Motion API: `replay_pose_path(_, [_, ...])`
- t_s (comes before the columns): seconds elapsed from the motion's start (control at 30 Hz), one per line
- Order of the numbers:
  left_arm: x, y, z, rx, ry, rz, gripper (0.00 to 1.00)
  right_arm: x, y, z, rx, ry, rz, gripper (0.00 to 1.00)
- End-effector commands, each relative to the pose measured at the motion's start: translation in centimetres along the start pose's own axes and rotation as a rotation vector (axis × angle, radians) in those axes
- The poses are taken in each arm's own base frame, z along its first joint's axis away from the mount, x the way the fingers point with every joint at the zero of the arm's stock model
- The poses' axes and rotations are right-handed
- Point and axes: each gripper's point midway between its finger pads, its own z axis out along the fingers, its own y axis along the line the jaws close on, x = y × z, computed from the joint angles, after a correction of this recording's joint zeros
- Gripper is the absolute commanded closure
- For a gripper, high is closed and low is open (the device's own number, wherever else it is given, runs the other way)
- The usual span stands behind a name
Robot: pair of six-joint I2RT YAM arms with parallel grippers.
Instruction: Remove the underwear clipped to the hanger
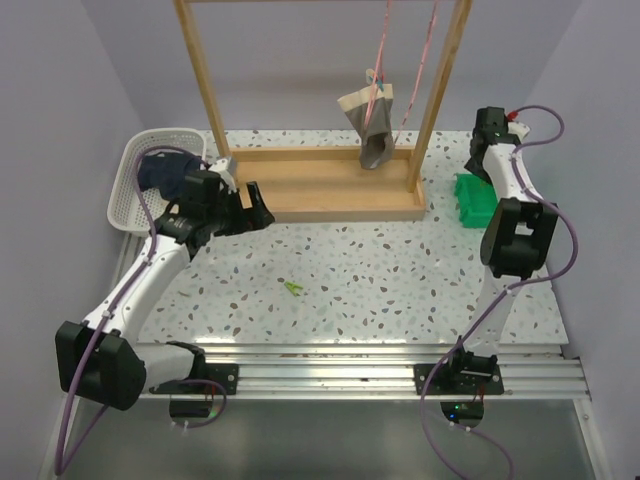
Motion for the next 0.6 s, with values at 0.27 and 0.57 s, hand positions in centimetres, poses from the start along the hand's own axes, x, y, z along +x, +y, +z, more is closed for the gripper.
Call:
replay_pose_path(0.27, [-3.6,-1.4,-1.3,0.024,-0.11,0.02,0.0,-3.3,0.1,-4.1,-0.173,-0.117,0.053,0.02])
replay_pose_path(0.57, [-3.9,0.5,-4.5,-0.095,-0.188,-0.015,0.0,14.4,5.9,-19.9,-0.704,0.156,-0.554,0.08])
